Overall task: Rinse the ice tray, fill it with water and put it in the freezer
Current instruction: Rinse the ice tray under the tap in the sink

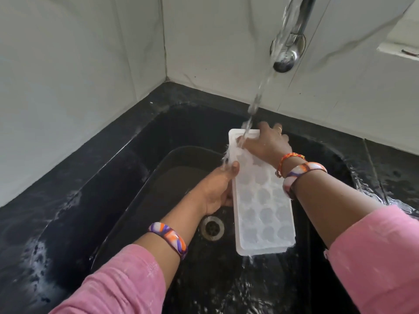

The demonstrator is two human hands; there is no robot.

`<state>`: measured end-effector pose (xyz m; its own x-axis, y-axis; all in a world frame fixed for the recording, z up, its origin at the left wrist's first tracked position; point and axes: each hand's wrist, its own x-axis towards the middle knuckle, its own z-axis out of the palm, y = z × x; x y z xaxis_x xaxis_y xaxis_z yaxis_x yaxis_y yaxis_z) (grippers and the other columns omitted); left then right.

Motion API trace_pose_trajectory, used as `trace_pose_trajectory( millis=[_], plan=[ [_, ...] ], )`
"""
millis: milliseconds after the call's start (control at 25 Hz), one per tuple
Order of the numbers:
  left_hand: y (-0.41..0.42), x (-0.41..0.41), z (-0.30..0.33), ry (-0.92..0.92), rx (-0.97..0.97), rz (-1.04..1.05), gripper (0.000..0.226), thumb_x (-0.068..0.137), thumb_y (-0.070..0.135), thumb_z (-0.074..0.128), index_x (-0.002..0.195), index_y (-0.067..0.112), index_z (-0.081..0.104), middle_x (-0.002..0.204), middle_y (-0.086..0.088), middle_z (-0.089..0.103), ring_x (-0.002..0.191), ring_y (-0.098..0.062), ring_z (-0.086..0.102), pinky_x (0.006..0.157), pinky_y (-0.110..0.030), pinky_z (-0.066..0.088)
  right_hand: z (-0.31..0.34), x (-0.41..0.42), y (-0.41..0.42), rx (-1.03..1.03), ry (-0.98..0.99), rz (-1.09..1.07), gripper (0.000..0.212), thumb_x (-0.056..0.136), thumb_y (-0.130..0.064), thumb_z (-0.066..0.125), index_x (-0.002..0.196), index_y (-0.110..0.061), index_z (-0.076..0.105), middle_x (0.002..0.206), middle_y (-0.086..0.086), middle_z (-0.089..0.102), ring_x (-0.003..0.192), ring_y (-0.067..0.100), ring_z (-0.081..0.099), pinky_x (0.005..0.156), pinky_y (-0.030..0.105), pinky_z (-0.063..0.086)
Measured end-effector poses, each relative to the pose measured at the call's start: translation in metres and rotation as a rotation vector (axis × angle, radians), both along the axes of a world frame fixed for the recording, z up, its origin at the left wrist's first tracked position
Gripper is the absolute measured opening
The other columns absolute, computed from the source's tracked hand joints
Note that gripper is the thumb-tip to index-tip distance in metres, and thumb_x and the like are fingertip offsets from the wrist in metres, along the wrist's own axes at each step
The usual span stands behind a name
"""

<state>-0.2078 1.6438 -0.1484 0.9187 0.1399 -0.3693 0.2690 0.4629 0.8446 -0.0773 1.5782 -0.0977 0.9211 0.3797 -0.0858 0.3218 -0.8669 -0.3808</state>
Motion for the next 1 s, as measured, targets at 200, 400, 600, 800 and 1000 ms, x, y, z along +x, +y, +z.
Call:
trace_pose_trajectory(
  millis=[200, 400, 600, 800, 1000],
  plan=[
    [0.002, 0.007, -0.002, 0.035, -0.050, 0.170, 0.023, 0.097, 0.037, 0.044, 0.100, 0.028, 0.065, 0.101, -0.002, 0.070, 0.092, -0.021, 0.065, 0.090, -0.044, 0.051, -0.019, -0.007, -0.010, 0.018, 0.098, 0.144, 0.093, 0.080, -0.068, 0.049, 0.148, -0.036, -0.006, 0.158, 0.004, -0.016, 0.145, 0.036, -0.007, 0.110, 0.063, 0.012],
    [0.001, 0.005, -0.001, 0.037, -0.040, 0.169, 0.026, 0.097, 0.041, 0.043, 0.094, 0.028, 0.066, 0.096, -0.002, 0.072, 0.093, -0.022, 0.067, 0.088, -0.044, 0.052, -0.012, -0.014, -0.007, 0.015, 0.058, 0.120, 0.107, 0.078, -0.051, 0.064, 0.148, -0.032, -0.015, 0.158, 0.006, -0.020, 0.146, 0.035, -0.010, 0.110, 0.064, 0.012],
    [-0.001, 0.002, 0.001, 0.030, -0.067, 0.174, 0.032, 0.097, 0.042, 0.043, 0.113, 0.023, 0.064, 0.114, -0.007, 0.070, 0.106, -0.028, 0.066, 0.091, -0.049, 0.052, -0.023, -0.017, 0.000, -0.022, 0.084, 0.099, 0.101, 0.083, -0.051, 0.057, 0.147, -0.032, -0.019, 0.158, 0.000, -0.024, 0.146, 0.031, -0.017, 0.113, 0.060, 0.007],
    [-0.005, 0.004, -0.001, 0.040, -0.010, 0.153, 0.030, 0.098, 0.042, 0.041, 0.103, 0.026, 0.065, 0.111, -0.005, 0.071, 0.106, -0.027, 0.065, 0.094, -0.049, 0.051, -0.012, -0.009, -0.002, 0.013, 0.092, -0.028, 0.114, 0.071, -0.047, 0.071, 0.149, -0.029, -0.010, 0.159, 0.007, -0.013, 0.146, 0.033, -0.005, 0.110, 0.062, 0.014],
    [0.001, 0.004, 0.001, 0.001, -0.070, 0.172, 0.029, 0.099, 0.041, 0.039, 0.104, 0.026, 0.064, 0.108, -0.005, 0.070, 0.101, -0.024, 0.067, 0.091, -0.046, 0.052, -0.026, -0.016, 0.000, 0.143, 0.145, -0.058, 0.112, 0.064, -0.057, 0.068, 0.147, -0.037, -0.003, 0.154, 0.008, 0.012, 0.136, 0.037, 0.027, 0.101, 0.058, 0.040]
  ],
)
